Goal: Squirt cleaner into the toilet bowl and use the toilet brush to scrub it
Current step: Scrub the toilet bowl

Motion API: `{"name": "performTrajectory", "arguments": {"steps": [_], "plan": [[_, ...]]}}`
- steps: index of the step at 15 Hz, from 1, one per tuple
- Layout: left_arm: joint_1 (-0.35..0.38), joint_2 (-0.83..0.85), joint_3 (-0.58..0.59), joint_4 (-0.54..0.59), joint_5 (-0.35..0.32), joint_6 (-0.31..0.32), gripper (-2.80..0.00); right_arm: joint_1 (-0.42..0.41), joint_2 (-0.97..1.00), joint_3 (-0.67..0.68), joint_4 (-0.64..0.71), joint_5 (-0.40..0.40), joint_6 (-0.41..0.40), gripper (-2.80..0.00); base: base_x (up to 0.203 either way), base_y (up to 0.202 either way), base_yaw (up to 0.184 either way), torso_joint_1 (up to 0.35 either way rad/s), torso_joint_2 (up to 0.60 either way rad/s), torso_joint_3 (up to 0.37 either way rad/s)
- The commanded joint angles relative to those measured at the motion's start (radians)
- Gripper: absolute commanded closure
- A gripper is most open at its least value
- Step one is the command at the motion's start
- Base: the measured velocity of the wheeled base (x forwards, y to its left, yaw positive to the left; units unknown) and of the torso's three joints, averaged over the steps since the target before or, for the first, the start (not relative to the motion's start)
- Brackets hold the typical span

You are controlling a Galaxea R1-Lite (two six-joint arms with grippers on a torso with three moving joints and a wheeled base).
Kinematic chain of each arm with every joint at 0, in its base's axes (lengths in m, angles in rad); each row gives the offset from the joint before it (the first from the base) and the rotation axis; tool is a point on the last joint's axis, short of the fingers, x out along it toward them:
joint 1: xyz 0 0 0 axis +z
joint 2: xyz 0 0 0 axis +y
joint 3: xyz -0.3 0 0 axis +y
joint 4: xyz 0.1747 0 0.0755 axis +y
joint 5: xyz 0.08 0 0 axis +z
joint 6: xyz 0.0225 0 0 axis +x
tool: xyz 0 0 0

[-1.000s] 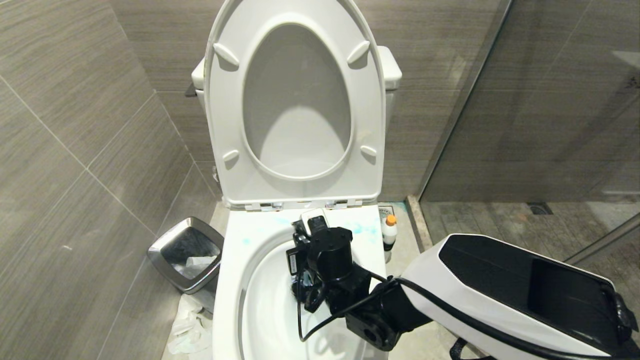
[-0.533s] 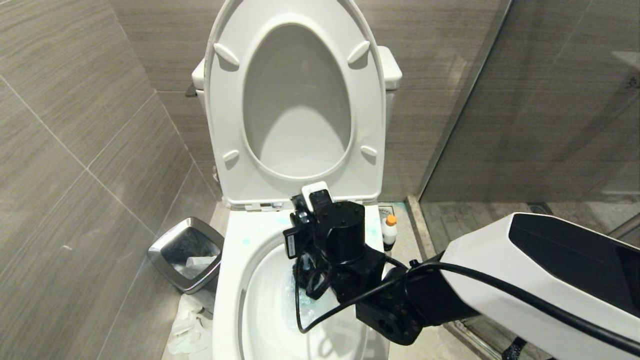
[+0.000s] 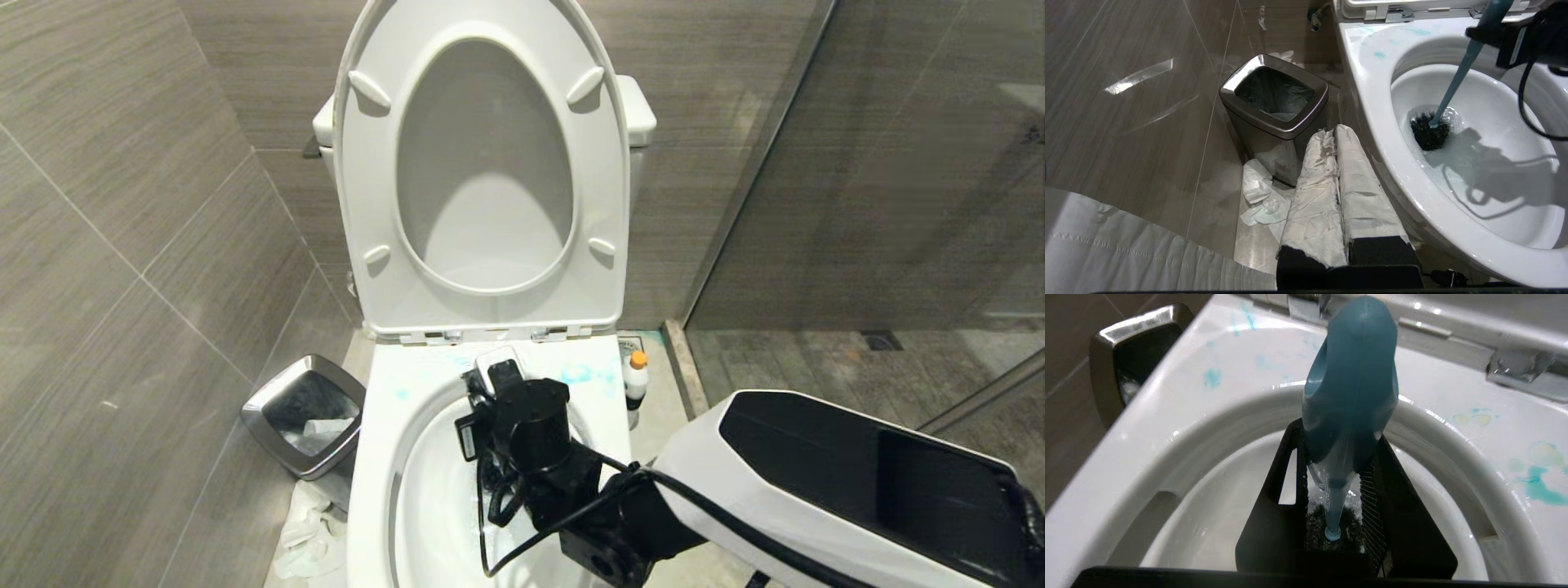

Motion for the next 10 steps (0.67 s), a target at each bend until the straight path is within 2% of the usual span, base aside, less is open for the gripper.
{"name": "performTrajectory", "arguments": {"steps": [1,5,10], "plan": [[0.000,0.001,0.002,0.000,0.000,0.000,0.00,0.000,0.077,-0.004,-0.008,-0.002,-0.009,0.00,0.000,0.000,0.000,0.000,0.00,0.000],[0.000,0.001,0.002,0.000,0.000,0.000,0.00,0.001,0.064,0.003,-0.008,-0.003,-0.015,0.00,0.000,0.000,0.000,0.000,0.00,0.000],[0.000,0.001,0.002,0.000,0.000,0.000,0.00,0.023,-0.121,0.061,-0.007,0.002,-0.034,0.00,0.000,0.000,0.000,0.000,0.00,0.000]]}}
